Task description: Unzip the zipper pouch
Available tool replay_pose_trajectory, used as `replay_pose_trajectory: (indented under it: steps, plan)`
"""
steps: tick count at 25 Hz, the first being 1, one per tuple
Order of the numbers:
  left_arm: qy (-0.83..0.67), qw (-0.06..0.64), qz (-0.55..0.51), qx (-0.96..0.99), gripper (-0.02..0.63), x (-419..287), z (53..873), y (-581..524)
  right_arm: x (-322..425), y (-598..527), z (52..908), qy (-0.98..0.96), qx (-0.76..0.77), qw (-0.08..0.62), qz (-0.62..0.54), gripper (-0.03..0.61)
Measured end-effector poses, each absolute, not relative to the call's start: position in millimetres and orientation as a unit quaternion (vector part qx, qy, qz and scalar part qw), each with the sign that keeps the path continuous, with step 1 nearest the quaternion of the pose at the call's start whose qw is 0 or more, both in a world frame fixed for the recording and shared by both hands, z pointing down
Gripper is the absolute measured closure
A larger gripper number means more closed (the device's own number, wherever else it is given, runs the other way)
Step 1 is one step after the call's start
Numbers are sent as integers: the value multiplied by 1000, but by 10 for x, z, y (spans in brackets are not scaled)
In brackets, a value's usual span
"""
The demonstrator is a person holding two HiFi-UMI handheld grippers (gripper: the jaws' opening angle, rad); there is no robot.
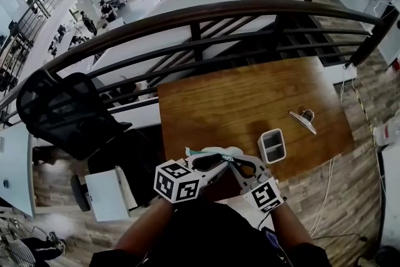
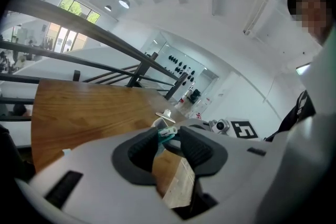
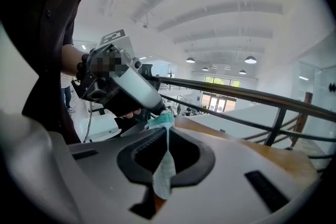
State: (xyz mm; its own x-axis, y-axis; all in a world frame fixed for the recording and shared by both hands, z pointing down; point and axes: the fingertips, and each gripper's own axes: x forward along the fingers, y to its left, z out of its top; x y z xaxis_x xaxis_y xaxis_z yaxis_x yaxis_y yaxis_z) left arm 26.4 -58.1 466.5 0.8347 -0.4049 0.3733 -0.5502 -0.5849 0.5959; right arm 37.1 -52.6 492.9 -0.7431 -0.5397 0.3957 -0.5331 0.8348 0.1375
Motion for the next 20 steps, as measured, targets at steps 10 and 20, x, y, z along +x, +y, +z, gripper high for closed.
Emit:
replay_pose_trajectory:
  steps: [10,20]
  plan:
    - [-260,404,108,870,414,275,4782,-532,267,-440,4978,-927,274,249,-51,574]
    - [-262,447,103,849,485,177,4917,-532,231,-371,5066,-926,262,265,-55,574]
